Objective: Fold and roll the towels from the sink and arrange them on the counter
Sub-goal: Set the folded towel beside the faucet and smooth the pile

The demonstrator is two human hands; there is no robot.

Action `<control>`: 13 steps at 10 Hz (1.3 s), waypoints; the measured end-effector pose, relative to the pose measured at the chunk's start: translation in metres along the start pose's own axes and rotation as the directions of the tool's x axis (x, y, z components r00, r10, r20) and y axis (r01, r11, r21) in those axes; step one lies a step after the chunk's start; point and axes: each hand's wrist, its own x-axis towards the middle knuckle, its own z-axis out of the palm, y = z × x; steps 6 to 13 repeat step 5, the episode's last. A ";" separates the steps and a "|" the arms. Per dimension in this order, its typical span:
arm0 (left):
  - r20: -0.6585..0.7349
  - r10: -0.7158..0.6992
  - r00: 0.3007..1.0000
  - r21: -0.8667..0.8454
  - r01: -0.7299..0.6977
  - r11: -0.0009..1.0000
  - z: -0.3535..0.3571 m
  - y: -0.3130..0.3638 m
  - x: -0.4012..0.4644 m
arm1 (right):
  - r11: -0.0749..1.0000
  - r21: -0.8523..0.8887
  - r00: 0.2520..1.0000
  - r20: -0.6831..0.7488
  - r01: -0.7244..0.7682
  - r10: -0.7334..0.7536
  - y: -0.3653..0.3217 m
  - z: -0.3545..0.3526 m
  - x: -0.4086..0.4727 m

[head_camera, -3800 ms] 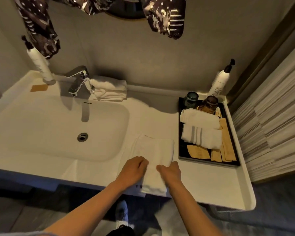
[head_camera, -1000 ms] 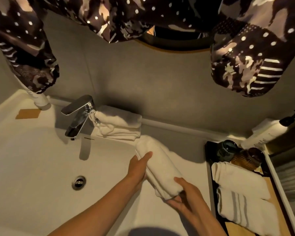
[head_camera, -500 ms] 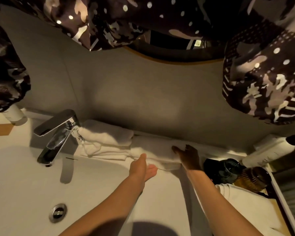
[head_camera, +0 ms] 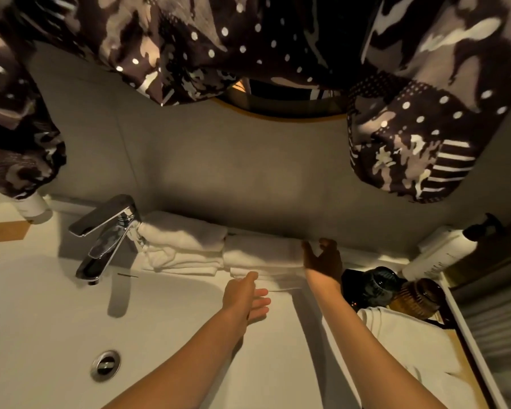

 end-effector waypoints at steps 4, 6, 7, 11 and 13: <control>0.031 0.205 0.978 0.202 -0.207 0.957 -0.013 0.046 -0.105 | 0.990 0.137 0.990 0.136 0.012 -0.031 -0.031 -0.057 -0.092; 0.046 0.283 0.958 0.205 -0.286 0.936 -0.024 0.051 -0.145 | 0.960 0.275 0.986 0.132 0.059 -0.098 -0.045 -0.090 -0.120; 0.046 0.283 0.958 0.205 -0.286 0.936 -0.024 0.051 -0.145 | 0.960 0.275 0.986 0.132 0.059 -0.098 -0.045 -0.090 -0.120; 0.046 0.283 0.958 0.205 -0.286 0.936 -0.024 0.051 -0.145 | 0.960 0.275 0.986 0.132 0.059 -0.098 -0.045 -0.090 -0.120; 0.046 0.283 0.958 0.205 -0.286 0.936 -0.024 0.051 -0.145 | 0.960 0.275 0.986 0.132 0.059 -0.098 -0.045 -0.090 -0.120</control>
